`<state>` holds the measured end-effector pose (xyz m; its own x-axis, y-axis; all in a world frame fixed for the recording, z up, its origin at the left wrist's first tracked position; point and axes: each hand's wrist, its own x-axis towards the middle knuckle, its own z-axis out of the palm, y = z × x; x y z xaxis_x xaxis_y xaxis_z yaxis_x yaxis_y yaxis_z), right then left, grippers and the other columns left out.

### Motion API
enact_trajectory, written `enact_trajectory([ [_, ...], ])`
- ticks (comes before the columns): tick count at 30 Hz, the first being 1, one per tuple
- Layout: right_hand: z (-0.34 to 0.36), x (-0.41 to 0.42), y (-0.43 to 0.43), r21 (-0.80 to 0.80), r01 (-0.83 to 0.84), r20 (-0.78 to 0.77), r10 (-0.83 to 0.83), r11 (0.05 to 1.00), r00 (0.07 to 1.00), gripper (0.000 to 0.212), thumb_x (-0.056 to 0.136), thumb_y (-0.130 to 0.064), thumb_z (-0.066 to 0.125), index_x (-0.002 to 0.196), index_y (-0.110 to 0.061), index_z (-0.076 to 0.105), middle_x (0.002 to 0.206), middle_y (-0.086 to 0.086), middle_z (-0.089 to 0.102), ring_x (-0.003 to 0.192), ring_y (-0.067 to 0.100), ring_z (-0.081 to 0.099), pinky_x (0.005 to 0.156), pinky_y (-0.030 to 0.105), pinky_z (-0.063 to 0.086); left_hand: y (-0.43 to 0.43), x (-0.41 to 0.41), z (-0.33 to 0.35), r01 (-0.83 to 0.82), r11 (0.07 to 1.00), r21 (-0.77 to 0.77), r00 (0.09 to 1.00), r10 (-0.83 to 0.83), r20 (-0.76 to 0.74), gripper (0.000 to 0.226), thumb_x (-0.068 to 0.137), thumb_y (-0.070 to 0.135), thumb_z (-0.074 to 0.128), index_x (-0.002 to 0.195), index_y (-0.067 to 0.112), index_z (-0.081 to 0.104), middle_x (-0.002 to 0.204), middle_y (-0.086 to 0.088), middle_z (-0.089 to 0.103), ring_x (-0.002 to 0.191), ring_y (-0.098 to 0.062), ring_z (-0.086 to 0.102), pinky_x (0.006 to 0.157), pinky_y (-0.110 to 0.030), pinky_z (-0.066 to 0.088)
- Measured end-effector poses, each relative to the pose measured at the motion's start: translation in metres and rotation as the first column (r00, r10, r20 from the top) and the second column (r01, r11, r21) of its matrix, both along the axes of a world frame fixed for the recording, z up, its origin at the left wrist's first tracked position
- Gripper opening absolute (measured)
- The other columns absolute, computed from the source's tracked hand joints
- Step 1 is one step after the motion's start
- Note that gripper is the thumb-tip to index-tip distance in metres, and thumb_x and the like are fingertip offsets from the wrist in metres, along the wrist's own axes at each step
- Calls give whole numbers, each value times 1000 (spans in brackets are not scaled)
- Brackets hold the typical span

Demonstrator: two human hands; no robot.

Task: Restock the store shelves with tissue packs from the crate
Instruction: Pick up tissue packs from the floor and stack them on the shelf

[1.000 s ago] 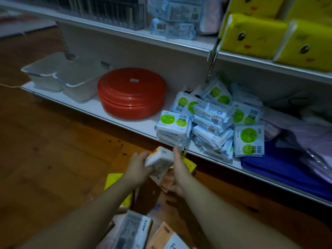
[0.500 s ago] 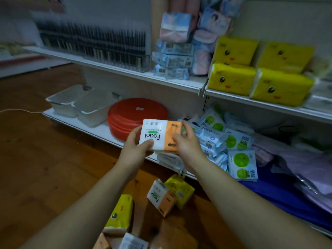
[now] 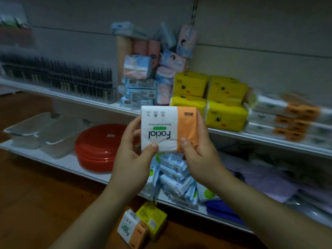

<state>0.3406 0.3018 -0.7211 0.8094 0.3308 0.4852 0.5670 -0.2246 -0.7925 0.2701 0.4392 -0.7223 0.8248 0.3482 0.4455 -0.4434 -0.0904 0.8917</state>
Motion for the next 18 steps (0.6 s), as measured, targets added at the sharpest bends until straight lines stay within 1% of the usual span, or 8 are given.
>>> enact_trajectory([
  [3, 13, -2, -51, -62, 151, 108, -144, 987, 984, 74, 92, -30, 51, 142, -46, -2, 140, -17, 22, 112, -13, 37, 93, 0, 34, -38, 12, 15, 98, 995, 19, 995, -98, -5, 62, 87, -4, 55, 118, 49, 41, 110, 8, 59, 98, 1, 63, 77, -17, 55],
  [5, 25, -3, -84, -132, 249, 245, -212, 960, 946, 80, 87, -34, 57, 135, -59, -1, 137, -24, 7, 114, -19, 23, 85, -7, 30, -67, 23, 27, 158, 986, 43, 987, -157, -25, 62, 88, -3, 55, 115, 50, 39, 108, 11, 59, 94, 6, 62, 75, -14, 54],
  [7, 41, -6, -117, -239, 308, 330, -221, 921, 918, 88, 78, -42, 66, 129, -71, 1, 141, -32, -10, 127, -18, 8, 97, 0, 30, -99, 35, 42, 241, 969, 50, 970, -239, -49, 61, 88, -3, 54, 117, 47, 37, 106, 11, 60, 91, 7, 63, 72, -12, 53],
  [8, 47, -4, -135, -300, 351, 365, -233, 887, 901, 92, 76, -43, 71, 130, -71, 2, 143, -32, -18, 135, -9, 4, 105, 11, 30, -115, 41, 49, 278, 959, 57, 960, -274, -62, 60, 88, -3, 54, 118, 46, 36, 106, 10, 60, 91, 7, 63, 70, -11, 53],
  [10, 59, -1, -165, -377, 464, 422, -297, 801, 857, 92, 73, -47, 70, 137, -59, 6, 149, -21, -20, 143, 19, 10, 110, 35, 33, -142, 51, 61, 319, 943, 96, 947, -313, -77, 57, 88, 0, 56, 114, 47, 36, 106, 9, 61, 87, 7, 63, 68, -10, 52],
  [12, 72, 3, -195, -396, 602, 518, -372, 694, 770, 81, 72, -53, 59, 141, -47, 17, 156, -1, -7, 140, 35, 22, 105, 47, 37, -172, 60, 75, 381, 915, 136, 924, -370, -100, 57, 88, 3, 58, 116, 47, 35, 105, 11, 61, 86, 4, 65, 72, -14, 54],
  [14, 80, 8, -225, -411, 716, 622, -400, 564, 673, 75, 71, -54, 48, 142, -39, 28, 154, 14, 14, 134, 39, 29, 100, 50, 40, -202, 69, 87, 435, 884, 169, 899, -417, -133, 57, 87, 2, 58, 121, 40, 33, 103, 13, 61, 90, -4, 66, 79, -26, 56],
  [18, 88, 20, -278, -404, 821, 721, -412, 404, 557, 69, 73, -46, 51, 139, -29, 36, 141, 17, 44, 121, 45, 47, 84, 54, 51, -258, 90, 106, 481, 849, 217, 874, -446, -193, 53, 86, 6, 59, 121, 36, 32, 101, 11, 62, 93, -11, 64, 88, -35, 53],
])
